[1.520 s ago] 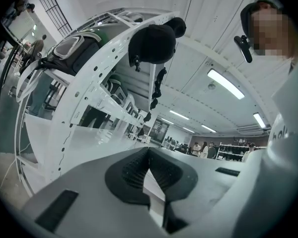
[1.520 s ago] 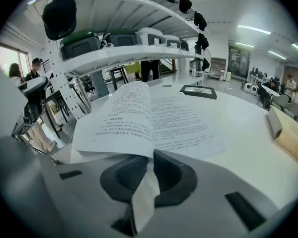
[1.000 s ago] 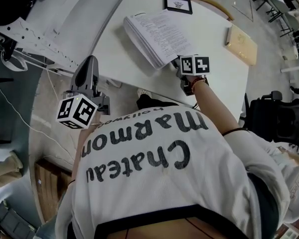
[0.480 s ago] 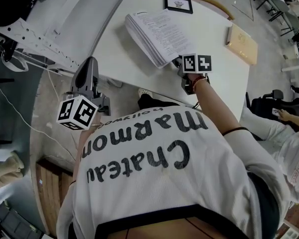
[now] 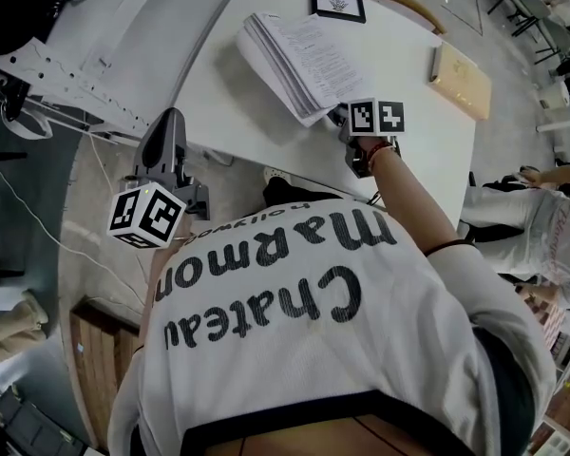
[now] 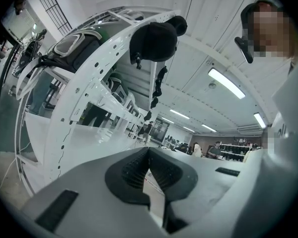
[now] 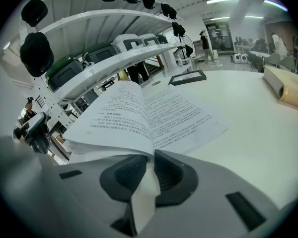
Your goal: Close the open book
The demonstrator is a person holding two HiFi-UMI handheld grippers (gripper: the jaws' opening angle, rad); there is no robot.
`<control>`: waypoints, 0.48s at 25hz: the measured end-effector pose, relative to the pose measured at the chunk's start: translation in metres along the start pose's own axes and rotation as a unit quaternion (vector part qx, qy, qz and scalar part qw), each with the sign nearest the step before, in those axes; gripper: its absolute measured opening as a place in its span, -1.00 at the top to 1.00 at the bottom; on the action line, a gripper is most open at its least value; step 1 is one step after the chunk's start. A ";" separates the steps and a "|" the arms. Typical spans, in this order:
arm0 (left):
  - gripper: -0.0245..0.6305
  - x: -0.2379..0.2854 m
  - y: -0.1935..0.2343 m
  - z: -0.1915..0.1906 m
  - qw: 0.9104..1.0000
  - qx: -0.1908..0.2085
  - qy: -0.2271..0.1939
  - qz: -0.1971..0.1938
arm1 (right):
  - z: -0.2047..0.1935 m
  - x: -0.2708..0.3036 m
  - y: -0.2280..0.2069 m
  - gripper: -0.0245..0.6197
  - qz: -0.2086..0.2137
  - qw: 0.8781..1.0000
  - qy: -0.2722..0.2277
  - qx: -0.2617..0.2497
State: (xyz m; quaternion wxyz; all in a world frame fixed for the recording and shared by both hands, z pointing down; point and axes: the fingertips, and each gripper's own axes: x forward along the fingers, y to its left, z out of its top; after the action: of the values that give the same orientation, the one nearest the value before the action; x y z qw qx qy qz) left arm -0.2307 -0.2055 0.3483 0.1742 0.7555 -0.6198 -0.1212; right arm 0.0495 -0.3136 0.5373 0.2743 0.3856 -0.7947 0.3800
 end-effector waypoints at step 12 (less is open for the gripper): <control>0.85 0.000 0.001 0.001 1.000 0.001 0.003 -0.003 | 0.000 0.000 0.000 0.75 -0.001 1.000 -0.001 0.011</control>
State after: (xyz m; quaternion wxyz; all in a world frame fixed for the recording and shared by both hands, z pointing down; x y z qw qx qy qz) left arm -0.2321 -0.2060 0.3475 0.1750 0.7582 -0.6168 -0.1190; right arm 0.0495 -0.3136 0.5375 0.2697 0.3894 -0.7904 0.3884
